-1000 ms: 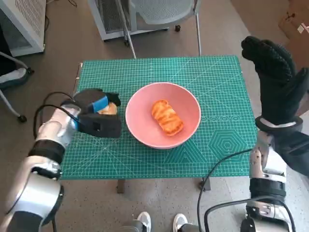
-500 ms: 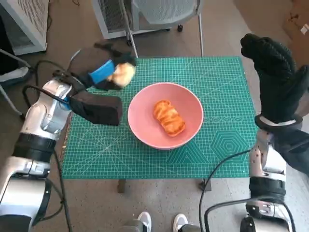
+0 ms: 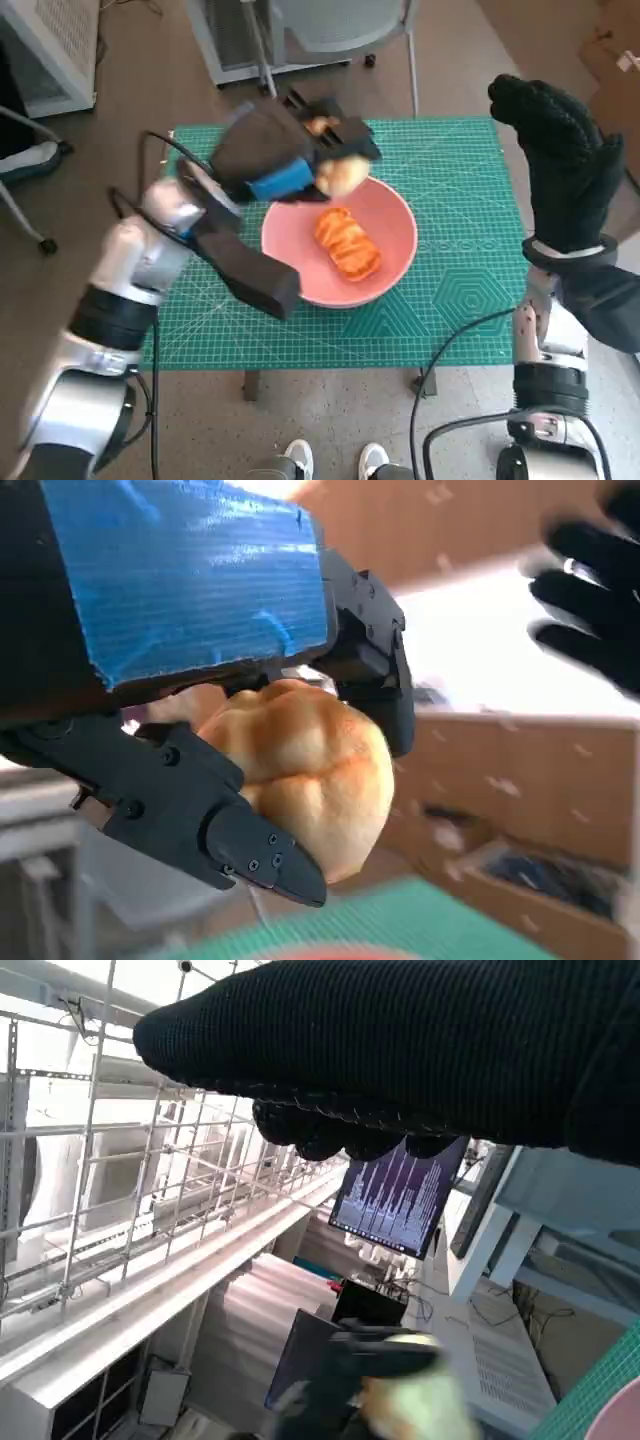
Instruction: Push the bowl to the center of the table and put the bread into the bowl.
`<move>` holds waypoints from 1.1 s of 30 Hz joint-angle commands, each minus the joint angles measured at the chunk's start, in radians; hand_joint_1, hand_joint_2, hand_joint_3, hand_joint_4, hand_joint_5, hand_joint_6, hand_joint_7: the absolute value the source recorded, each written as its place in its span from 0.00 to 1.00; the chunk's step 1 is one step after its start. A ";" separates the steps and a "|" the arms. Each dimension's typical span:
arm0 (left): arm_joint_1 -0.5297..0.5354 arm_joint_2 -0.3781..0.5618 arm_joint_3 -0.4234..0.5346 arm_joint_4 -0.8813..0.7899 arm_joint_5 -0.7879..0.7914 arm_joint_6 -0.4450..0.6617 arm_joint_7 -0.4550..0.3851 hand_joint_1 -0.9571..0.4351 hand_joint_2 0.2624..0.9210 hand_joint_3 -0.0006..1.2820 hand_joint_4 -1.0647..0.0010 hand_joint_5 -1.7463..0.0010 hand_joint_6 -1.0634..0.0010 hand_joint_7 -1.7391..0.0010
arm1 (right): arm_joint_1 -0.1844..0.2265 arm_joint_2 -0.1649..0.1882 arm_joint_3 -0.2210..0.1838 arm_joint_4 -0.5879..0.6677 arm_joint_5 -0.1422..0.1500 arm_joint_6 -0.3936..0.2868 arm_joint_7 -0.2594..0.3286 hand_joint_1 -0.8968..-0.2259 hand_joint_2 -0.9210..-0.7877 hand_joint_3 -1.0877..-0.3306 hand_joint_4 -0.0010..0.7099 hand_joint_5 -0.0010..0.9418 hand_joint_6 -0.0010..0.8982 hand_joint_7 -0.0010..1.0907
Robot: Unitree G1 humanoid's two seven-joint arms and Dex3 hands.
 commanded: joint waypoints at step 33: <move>-0.008 -0.053 0.129 0.173 -0.353 0.134 -0.442 0.31 0.90 0.00 1.00 1.00 0.97 0.85 | 0.074 0.007 0.001 -0.112 -0.023 0.021 -0.061 0.66 0.00 0.84 0.51 0.00 0.53 0.01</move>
